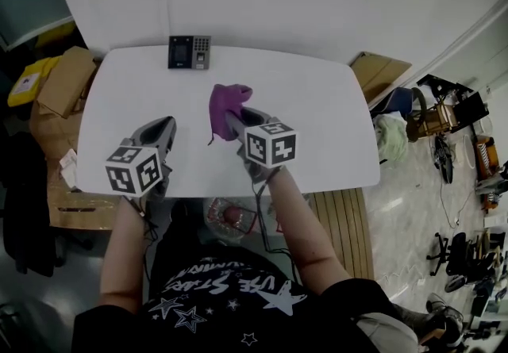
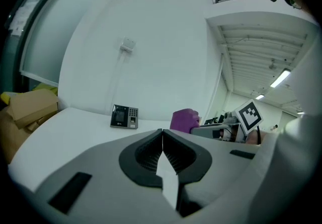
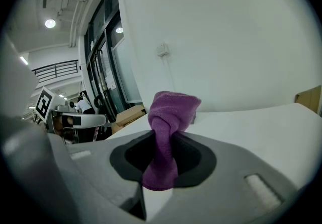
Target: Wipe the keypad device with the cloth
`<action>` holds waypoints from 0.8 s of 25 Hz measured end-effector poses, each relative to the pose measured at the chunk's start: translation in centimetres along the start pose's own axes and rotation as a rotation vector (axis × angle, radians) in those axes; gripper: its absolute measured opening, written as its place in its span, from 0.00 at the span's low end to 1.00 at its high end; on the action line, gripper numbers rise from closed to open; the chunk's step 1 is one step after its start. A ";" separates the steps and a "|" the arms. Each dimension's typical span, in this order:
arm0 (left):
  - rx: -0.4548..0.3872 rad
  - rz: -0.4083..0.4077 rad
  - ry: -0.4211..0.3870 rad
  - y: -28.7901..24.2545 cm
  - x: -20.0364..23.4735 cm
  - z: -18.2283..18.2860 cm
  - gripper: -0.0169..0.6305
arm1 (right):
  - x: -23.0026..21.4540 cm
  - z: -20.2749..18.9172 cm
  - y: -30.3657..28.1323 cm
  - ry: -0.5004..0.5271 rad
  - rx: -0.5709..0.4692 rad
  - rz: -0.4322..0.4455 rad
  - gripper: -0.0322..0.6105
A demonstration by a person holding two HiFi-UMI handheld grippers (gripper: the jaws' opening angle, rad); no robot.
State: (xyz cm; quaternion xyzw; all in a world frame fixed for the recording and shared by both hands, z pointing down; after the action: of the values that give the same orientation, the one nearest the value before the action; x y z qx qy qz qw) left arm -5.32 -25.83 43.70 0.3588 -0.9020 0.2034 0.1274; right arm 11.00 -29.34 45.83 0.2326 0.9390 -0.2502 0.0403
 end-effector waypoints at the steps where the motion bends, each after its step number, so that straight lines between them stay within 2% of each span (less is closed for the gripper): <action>1: -0.002 0.002 0.001 0.3 -0.7 -0.5 0.04 | 0.2 -0.4 0.8 0.001 -0.002 0.006 0.19; 12: -0.033 0.053 0.015 3.1 -8.2 -4.7 0.04 | 0.8 -4.9 8.4 0.020 0.014 0.086 0.19; 20: -0.011 0.078 0.009 3.9 -9.7 -6.0 0.04 | 1.2 -5.9 9.1 0.012 0.017 0.138 0.19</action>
State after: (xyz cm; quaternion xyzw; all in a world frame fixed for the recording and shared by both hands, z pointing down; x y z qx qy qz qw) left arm -0.69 -14.69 44.31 0.3216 -0.9159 0.2049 0.1255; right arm 14.37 -18.97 46.66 0.2986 0.9188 -0.2531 0.0497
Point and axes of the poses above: the fingertips, and each gripper's own axes: y backward along the fingers, x to its left, z out of its top, the point moved 2 cm from there along y, backward along the fingers, and after that the axes turned 8 degrees about -z, right-handed, at the moved point
